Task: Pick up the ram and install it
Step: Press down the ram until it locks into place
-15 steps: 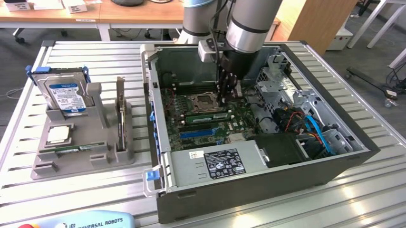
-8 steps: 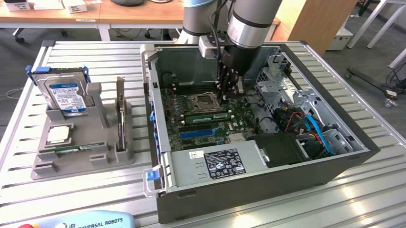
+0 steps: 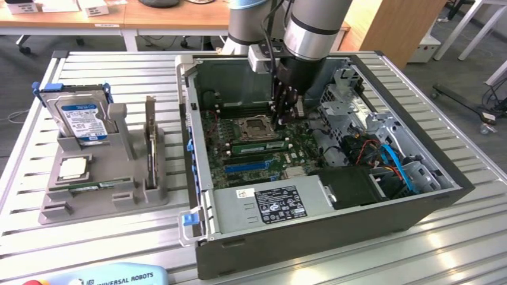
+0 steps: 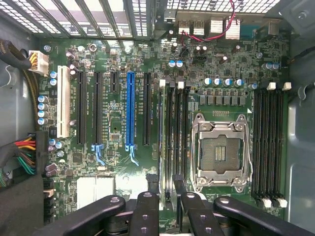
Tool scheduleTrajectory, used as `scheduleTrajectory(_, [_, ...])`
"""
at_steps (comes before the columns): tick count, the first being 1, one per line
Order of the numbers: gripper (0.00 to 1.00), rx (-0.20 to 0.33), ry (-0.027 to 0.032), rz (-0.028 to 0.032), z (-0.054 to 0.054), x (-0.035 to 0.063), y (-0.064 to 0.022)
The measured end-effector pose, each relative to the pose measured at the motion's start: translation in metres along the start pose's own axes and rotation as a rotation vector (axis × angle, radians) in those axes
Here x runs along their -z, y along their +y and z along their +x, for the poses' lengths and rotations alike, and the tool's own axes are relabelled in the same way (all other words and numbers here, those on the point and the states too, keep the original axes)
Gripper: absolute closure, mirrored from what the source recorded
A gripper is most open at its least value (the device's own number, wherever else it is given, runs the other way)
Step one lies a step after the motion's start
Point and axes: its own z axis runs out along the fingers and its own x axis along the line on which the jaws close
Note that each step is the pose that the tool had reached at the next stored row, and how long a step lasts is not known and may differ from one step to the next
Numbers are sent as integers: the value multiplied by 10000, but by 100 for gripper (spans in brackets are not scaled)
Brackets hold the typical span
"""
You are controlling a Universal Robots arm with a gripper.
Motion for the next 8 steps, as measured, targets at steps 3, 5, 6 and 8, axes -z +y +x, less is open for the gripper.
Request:
scheduleTrajectory(3, [76,0,0,0,0,0,0])
scheduleTrajectory(5, [83,0,-1,0,0,0,0])
scheduleTrajectory(6, [89,1,0,0,0,0,0])
scheduleTrajectory(8, [90,0,0,0,0,0,0])
